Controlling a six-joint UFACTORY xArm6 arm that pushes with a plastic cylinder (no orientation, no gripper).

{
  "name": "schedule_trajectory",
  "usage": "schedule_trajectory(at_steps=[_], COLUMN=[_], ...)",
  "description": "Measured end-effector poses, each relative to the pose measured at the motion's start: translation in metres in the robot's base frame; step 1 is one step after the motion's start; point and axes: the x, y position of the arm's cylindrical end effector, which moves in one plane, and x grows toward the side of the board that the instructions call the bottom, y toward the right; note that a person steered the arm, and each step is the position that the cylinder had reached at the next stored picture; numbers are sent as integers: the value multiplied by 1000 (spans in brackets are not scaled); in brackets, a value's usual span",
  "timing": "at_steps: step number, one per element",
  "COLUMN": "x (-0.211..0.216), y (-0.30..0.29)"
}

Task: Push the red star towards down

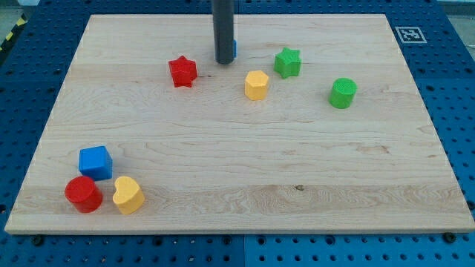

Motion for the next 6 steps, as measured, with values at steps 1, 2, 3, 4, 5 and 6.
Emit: schedule_trajectory(at_steps=[1,2,3,4,5,6], x=[9,19,28,40,55,77], y=[-18,-38,-59,-77,-87,-90])
